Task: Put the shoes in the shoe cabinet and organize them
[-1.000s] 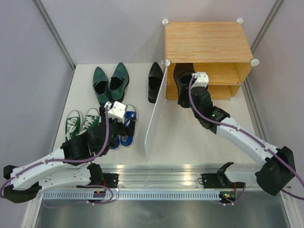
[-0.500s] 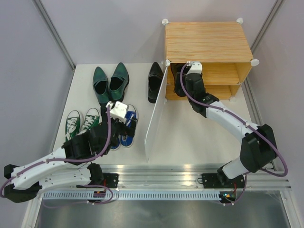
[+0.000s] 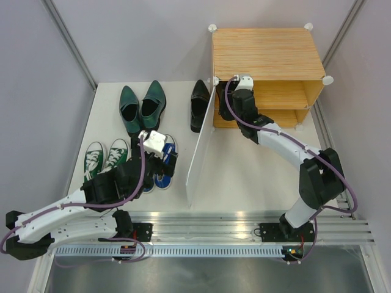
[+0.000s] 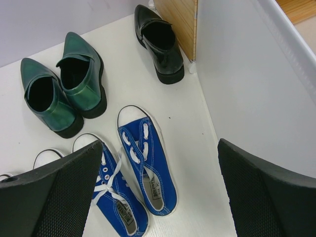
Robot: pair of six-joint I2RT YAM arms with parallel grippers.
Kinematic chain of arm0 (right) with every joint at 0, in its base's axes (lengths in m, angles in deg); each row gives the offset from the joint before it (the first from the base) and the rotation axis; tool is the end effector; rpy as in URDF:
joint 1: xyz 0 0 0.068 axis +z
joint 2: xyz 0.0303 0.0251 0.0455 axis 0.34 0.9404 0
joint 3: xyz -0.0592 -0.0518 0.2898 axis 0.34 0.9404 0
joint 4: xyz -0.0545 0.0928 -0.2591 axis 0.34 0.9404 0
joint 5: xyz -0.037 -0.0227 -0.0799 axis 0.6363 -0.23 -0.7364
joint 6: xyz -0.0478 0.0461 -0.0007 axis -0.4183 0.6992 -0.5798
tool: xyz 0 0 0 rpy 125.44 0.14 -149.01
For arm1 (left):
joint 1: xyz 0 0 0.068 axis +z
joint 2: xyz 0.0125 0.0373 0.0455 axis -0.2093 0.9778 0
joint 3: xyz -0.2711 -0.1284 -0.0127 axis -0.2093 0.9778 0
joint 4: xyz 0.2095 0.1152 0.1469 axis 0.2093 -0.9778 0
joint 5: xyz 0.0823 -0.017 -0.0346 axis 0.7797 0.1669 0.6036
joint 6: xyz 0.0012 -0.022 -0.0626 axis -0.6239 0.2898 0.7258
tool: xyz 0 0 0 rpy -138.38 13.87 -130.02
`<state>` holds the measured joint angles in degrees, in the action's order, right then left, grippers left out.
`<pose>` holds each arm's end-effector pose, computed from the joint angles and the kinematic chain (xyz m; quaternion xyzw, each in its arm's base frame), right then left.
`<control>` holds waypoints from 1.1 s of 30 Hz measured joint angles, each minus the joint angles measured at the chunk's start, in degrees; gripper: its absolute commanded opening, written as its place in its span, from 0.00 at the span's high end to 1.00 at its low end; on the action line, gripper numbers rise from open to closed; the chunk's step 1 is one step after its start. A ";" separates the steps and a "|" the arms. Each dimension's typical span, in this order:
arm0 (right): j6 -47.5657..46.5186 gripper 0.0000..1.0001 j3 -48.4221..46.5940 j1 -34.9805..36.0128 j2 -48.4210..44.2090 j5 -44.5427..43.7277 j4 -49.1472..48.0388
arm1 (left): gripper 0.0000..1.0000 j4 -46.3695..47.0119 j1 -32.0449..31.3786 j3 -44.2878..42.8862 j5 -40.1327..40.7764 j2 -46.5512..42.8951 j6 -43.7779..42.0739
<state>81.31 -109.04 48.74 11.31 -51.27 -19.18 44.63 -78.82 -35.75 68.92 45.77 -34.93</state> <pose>0.3792 0.1881 0.3147 0.0123 0.8150 0.0829 0.5734 0.0987 -0.1363 0.3836 0.1880 0.7593 -0.0747 0.6185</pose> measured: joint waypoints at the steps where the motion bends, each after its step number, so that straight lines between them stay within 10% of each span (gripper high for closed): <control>1: 0.07 0.92 0.00 -0.02 0.22 0.02 -0.07 | 0.00 0.00 0.00 0.00 -0.02 0.11 -0.02; 13: 0.94 0.32 -0.09 -1.03 1.73 0.96 -0.20 | 0.00 -0.02 0.02 0.00 -0.09 0.63 -0.50; 33: 1.51 0.06 -3.30 -1.62 1.20 2.05 -3.08 | 0.00 -0.09 0.02 0.00 -0.37 1.90 -0.61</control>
<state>82.82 -112.34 47.12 12.51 -49.22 -22.26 44.54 -78.80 -35.75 68.55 47.67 -35.54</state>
